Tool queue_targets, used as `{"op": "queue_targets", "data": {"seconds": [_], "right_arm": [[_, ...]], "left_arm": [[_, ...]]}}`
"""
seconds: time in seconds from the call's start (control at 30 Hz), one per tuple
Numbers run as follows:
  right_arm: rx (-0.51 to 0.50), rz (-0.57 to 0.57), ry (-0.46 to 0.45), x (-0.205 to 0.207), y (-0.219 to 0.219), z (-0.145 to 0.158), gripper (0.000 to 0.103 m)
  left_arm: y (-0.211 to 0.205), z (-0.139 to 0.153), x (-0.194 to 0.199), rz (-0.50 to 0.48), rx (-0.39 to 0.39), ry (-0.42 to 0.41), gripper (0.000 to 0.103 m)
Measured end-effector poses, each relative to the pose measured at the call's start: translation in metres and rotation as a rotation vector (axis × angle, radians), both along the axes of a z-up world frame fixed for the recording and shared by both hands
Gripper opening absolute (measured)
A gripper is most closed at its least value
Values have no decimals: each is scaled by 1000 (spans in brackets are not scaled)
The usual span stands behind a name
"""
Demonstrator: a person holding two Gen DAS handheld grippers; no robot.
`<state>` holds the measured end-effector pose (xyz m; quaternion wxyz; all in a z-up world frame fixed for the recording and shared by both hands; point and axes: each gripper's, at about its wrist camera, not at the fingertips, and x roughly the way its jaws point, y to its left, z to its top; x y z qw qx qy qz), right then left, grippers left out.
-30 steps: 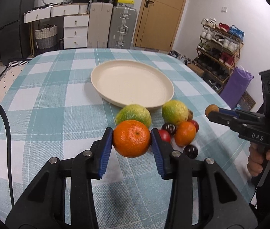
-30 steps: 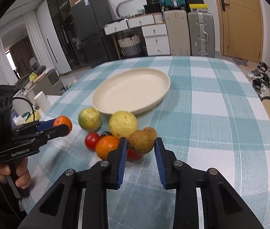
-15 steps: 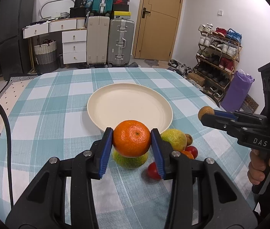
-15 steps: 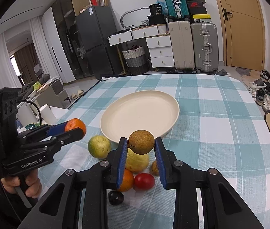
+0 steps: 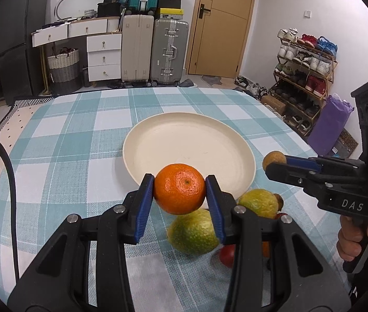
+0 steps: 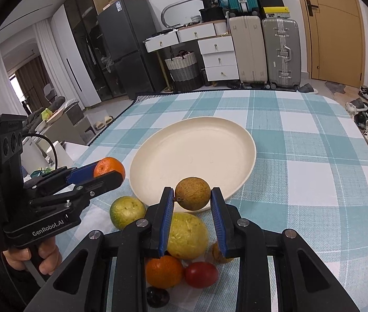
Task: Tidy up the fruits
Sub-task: 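Carry the orange and kiwi into the cream plate and open both tools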
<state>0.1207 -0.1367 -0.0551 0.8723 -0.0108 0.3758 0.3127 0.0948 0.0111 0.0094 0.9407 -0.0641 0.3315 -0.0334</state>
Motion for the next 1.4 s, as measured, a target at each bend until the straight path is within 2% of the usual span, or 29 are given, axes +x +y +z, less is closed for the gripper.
{"op": "queue_targets", "data": {"seconds": [0.47,1.07,1.17,1.23,1.27,1.3,1.37,1.4], "right_arm": [[-52,-1,74,37,12,-21,30],[-99,23,78,49,25,-32,30],[-108,24,68,46,27,-30,36],[-99,16,59,43,25,-27,43],[-97,9,50,41,23,-25,46],[-97,2,42,39,21,-23,51],[-91,-9,15,33,15,-17,53],[-91,-14,5,29,11,-14,60]], "left_arm": [[2,-24,41,-4,3,55,37],[-1,-43,60,-22,17,104,37],[-1,-39,58,-17,24,77,38],[-1,-37,56,-22,27,76,41],[0,-36,54,-19,32,79,46],[0,-34,52,-15,35,79,58],[2,-29,45,-3,33,56,72],[3,-25,40,-1,30,37,78]]}}
